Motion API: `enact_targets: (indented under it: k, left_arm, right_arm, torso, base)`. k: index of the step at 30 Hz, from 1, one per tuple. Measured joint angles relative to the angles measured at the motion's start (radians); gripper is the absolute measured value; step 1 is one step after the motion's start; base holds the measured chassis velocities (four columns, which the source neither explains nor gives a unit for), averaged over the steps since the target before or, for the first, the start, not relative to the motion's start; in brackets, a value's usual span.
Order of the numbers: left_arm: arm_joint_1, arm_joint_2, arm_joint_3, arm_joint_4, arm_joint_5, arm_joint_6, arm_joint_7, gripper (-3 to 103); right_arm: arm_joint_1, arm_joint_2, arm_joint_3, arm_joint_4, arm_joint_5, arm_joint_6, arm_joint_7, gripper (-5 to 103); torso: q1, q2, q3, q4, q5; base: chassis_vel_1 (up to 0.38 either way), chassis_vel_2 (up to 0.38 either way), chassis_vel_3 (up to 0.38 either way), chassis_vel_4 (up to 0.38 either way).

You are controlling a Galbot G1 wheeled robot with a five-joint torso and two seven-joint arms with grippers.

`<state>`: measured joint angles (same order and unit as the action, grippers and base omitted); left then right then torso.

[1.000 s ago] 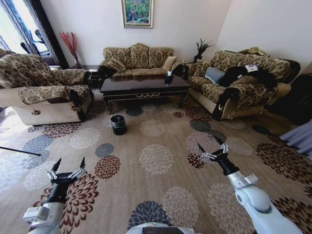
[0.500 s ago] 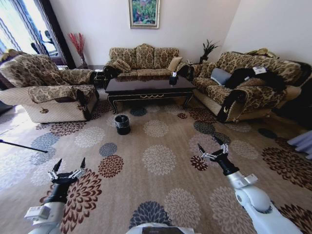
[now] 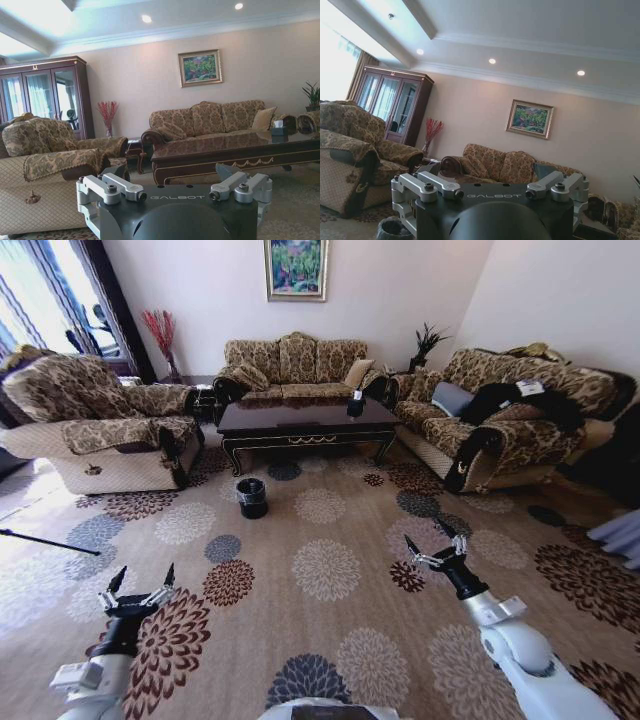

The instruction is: Move to the front of the table and pick up the trash from the floor, then place it into the trash bin.

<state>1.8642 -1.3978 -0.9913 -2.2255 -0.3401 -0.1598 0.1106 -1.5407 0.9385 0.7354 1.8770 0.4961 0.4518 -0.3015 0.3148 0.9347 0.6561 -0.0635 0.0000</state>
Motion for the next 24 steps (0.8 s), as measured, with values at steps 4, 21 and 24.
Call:
enact_targets:
  k: [4, 21, 24]
  left_arm:
    - [-0.002, -0.003, 0.004, 0.002, 0.003, 0.001, 0.000, 100]
    - [-0.001, -0.007, 0.005, 0.007, 0.005, -0.003, 0.004, 100]
    - [-0.002, -0.007, 0.004, 0.008, 0.004, -0.003, 0.004, 100]
  right_arm:
    - [-0.001, 0.002, 0.000, -0.002, 0.000, 0.000, -0.001, 100]
    - [0.000, 0.004, 0.000, -0.003, -0.001, 0.001, -0.002, 100]
    - [0.000, 0.005, -0.001, -0.003, -0.001, 0.001, -0.002, 100]
  torso:
    - [0.010, 0.023, 0.013, 0.0000, 0.0000]
    - [0.043, 0.099, 0.055, 0.0000, 0.0000]
    - [0.051, 0.117, 0.066, 0.0000, 0.0000]
  base:
    - [0.000, 0.000, 0.000, 0.000]
    - [0.000, 0.000, 0.000, 0.000]
    - [0.000, 0.000, 0.000, 0.000]
